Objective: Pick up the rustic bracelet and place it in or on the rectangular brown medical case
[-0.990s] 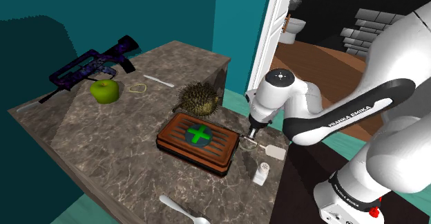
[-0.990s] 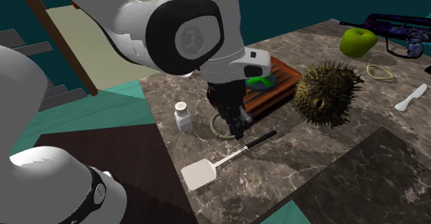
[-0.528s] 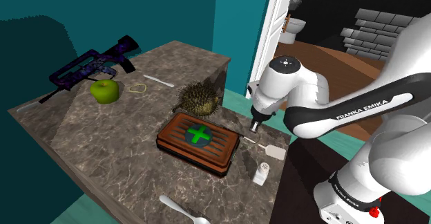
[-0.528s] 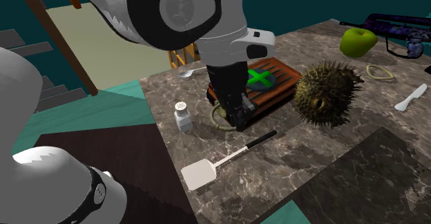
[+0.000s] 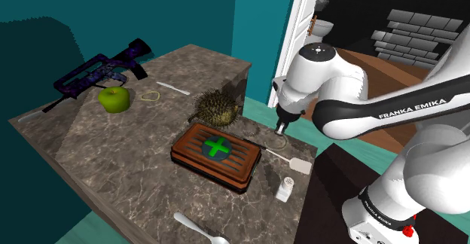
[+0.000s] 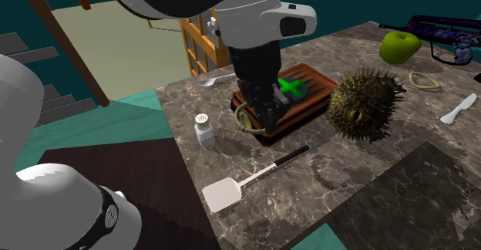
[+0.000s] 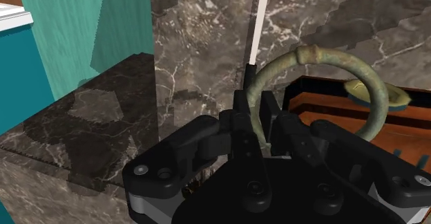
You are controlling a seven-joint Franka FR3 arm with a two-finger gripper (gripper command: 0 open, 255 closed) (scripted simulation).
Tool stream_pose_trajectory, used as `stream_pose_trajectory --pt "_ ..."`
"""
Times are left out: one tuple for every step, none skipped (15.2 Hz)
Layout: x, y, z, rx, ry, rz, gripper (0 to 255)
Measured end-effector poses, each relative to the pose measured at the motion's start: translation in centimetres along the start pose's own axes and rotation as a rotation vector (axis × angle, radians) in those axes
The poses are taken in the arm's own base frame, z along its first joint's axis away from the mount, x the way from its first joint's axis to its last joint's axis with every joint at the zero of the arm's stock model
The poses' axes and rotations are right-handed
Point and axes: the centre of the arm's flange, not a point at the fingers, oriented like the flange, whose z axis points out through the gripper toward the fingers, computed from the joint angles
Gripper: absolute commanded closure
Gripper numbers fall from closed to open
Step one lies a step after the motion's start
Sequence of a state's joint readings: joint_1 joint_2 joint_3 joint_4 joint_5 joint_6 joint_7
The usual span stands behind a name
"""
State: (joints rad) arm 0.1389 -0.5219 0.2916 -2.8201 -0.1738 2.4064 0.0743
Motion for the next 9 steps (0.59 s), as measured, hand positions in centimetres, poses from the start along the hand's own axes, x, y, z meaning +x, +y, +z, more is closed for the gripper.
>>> stream_pose_trajectory --pt "0.0 0.2 -0.5 0.000 0.000 0.000 255" --pt "0.0 0.4 -1.1 0.000 0.000 0.000 255" --pt "0.1 0.5 -1.6 0.000 0.000 0.000 255" --pt "0.2 0.6 -2.1 0.000 0.000 0.000 255" --pt "0.3 0.7 -2.6 0.000 0.000 0.000 255" --pt "0.2 0.8 -2.9 0.000 0.000 0.000 255" --pt "0.9 0.6 -3.1 0.000 0.000 0.000 255" --pt "1.8 0.3 -3.5 0.000 0.000 0.000 255" --pt "2.7 0.0 -3.6 -0.001 0.000 0.000 255"
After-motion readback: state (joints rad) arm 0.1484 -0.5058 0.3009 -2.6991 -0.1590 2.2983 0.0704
